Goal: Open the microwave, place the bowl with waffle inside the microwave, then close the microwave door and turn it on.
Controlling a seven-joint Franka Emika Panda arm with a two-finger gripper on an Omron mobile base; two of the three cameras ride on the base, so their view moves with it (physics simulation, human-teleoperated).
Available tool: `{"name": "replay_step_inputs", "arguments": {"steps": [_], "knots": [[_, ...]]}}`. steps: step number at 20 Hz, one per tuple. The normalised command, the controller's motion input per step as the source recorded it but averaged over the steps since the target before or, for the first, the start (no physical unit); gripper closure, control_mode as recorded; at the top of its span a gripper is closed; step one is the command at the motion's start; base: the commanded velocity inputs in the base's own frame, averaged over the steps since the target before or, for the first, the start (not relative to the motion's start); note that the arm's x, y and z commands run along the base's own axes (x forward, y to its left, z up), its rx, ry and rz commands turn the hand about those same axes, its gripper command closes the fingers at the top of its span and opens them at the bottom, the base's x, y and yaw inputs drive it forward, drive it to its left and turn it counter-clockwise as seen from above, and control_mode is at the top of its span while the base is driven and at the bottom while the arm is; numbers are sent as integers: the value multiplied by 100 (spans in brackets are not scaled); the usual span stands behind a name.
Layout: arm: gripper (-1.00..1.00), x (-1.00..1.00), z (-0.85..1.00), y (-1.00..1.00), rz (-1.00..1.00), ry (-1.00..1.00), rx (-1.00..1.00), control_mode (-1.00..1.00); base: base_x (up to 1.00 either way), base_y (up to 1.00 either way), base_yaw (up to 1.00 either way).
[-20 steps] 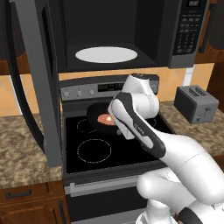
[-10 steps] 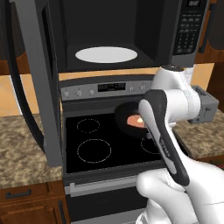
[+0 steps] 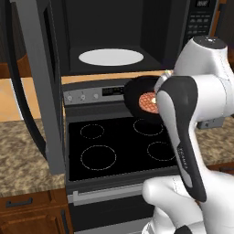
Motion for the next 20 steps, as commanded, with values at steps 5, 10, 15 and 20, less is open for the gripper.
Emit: {"name": "replay_step_inputs", "arguments": {"steps": [5, 10, 15, 20], "knots": [[100, 12, 58, -4, -3, -39, 2, -100, 0, 0, 0], [100, 58, 43, -5, -4, -11, 0, -100, 0, 0, 0], [100, 75, 38, -11, 0, 0, 0, -100, 0, 0, 0], [100, 92, -5, 2, 0, -5, -5, -100, 0, 0, 0]]}}
